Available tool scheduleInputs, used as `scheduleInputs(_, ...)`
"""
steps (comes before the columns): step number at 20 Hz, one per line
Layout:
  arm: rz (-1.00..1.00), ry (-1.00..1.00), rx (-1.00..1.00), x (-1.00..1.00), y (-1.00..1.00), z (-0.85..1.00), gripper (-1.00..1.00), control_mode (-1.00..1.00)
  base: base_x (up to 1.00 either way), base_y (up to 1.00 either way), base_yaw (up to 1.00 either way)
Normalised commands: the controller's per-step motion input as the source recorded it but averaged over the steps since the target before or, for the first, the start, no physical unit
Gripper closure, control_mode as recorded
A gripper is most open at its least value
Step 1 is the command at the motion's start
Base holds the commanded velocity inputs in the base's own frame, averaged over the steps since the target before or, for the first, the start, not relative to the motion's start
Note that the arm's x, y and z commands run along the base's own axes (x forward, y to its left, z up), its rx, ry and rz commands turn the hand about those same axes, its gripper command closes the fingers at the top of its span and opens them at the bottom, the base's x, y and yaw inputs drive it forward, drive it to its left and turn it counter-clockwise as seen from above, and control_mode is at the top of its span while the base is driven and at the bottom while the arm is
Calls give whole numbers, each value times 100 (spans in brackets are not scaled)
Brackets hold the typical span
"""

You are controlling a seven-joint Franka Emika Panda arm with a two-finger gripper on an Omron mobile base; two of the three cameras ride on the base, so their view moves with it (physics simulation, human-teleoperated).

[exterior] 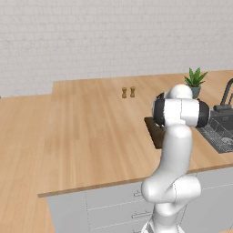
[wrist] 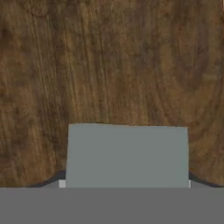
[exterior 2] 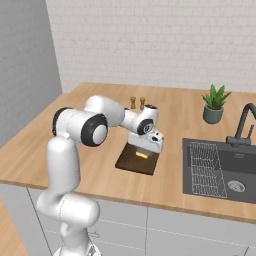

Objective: Pick up the sponge from the counter and clean the cutting board by briefly scrubbing or pressing down on the cutting board. Once finished, release the sponge.

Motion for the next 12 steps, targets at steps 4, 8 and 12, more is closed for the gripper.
scheduleInputs(4, 8, 0, 20, 86, 0, -8, 100, -100, 0, 0, 0)
scheduleInputs(8, 8, -6, 5, 82, 3, -45, 100, -100, 0, 0, 0)
scheduleInputs(12, 8, -12, 0, 47, 9, -76, 100, -100, 0, 0, 0)
